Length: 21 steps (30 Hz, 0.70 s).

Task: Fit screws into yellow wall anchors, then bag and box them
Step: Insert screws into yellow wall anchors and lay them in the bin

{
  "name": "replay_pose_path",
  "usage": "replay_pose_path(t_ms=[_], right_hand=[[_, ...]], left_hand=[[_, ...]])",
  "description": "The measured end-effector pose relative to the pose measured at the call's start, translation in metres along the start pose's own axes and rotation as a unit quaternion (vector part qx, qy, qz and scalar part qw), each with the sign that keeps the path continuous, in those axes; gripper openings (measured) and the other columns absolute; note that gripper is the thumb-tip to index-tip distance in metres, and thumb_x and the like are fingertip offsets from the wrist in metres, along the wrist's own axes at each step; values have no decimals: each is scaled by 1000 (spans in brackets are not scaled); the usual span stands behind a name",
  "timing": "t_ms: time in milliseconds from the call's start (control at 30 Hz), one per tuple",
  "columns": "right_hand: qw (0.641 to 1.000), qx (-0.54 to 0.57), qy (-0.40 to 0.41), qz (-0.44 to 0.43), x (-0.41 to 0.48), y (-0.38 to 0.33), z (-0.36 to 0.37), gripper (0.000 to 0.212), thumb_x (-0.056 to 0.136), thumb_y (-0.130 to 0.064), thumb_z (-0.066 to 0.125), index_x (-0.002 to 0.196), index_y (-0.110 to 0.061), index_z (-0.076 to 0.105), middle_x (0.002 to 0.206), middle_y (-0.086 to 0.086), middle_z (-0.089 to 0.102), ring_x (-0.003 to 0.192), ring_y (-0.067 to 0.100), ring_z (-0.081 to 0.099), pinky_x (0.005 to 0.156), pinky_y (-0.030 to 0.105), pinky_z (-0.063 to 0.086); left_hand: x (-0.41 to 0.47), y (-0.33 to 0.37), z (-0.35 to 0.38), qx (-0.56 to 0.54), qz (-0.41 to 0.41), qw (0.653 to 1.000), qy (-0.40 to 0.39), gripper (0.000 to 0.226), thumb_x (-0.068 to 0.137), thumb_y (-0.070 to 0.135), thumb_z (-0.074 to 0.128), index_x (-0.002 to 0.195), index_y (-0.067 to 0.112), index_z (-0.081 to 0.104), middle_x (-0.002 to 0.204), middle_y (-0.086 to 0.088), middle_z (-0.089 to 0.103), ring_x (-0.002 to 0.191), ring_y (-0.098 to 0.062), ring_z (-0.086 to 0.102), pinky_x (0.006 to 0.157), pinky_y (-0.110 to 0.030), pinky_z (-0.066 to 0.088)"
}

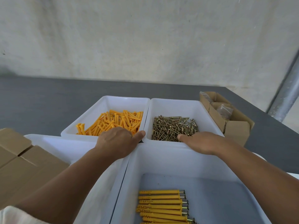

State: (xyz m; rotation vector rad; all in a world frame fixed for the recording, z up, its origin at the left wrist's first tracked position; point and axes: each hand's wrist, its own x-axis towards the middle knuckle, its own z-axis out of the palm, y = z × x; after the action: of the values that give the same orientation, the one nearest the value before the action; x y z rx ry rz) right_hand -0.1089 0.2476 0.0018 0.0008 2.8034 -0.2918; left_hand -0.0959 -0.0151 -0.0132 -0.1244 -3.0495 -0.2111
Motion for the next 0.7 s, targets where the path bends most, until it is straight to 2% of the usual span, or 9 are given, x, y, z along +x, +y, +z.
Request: replay_pose_path(t_ms=[100, 300, 333, 400, 467, 500, 567, 633, 700], right_hand=[[1000, -4, 2, -1, 0, 0, 1, 78, 92, -73, 15, 144, -24, 46, 157, 4, 34, 141, 25, 34, 108, 37, 30], [1000, -2, -3, -5, -1, 0, 0, 76, 93, -73, 15, 143, -26, 48, 157, 4, 34, 142, 26, 33, 109, 37, 29], [1000, -3, 2, -5, -1, 1, 1, 76, 92, -73, 16, 137, -24, 54, 153, 5, 40, 137, 26, 39, 105, 37, 32], [1000, 5, 26, 0, 0, 2, 2, 71, 90, -74, 21, 104, -21, 66, 131, 6, 58, 114, 23, 54, 90, 35, 41], [998, 18, 59, 3, 3, 3, 4, 63, 89, -72, 27, 74, -20, 59, 97, 0, 64, 87, 17, 59, 70, 32, 41], [997, 23, 75, 3, 3, 3, 5, 61, 88, -71, 30, 69, -20, 58, 85, -2, 62, 78, 15, 58, 63, 31, 39], [993, 35, 111, 1, 4, 4, 7, 58, 86, -68, 38, 65, -18, 59, 73, -2, 61, 70, 14, 59, 56, 29, 36], [988, 48, 146, -9, 3, 4, 7, 53, 83, -66, 46, 65, -18, 59, 71, -3, 62, 68, 13, 58, 54, 28, 36], [984, 65, 166, -18, 1, 3, 7, 46, 82, -62, 52, 73, -19, 63, 73, -5, 63, 69, 11, 58, 57, 28, 40]], left_hand=[[0, -1, 1, 3, 0, 1000, 6, 81, 89, 75, 11, 93, 23, 74, 84, 4, 66, 82, -12, 58, 75, -34, 50], [-1, -1, -1, 19, -1, 1000, -24, 83, 87, 76, 5, 108, 30, 70, 106, 3, 67, 102, -18, 57, 89, -41, 47], [-1, -1, -1, 21, -5, 999, -25, 84, 87, 77, 5, 106, 29, 71, 105, 3, 68, 101, -18, 57, 88, -41, 47], [0, -1, -1, 17, -17, 1000, -7, 83, 87, 78, 9, 88, 23, 72, 89, 2, 67, 87, -16, 59, 76, -35, 47], [0, -1, -1, 10, -35, 999, 27, 78, 88, 77, 18, 66, 17, 64, 69, 0, 60, 71, -16, 57, 61, -31, 40], [0, 0, -1, 5, -43, 998, 39, 76, 89, 75, 21, 62, 16, 61, 66, 0, 58, 68, -15, 56, 58, -30, 37], [-1, 2, -1, -5, -52, 997, 59, 72, 91, 72, 26, 64, 16, 63, 66, 1, 59, 67, -14, 55, 54, -29, 34], [-3, 3, -4, -21, -56, 995, 86, 66, 91, 69, 34, 75, 17, 70, 71, 1, 64, 68, -12, 55, 52, -27, 35], [-5, 5, -6, -51, -56, 991, 107, 55, 90, 65, 42, 85, 20, 72, 76, 4, 66, 71, -11, 56, 56, -26, 41]])
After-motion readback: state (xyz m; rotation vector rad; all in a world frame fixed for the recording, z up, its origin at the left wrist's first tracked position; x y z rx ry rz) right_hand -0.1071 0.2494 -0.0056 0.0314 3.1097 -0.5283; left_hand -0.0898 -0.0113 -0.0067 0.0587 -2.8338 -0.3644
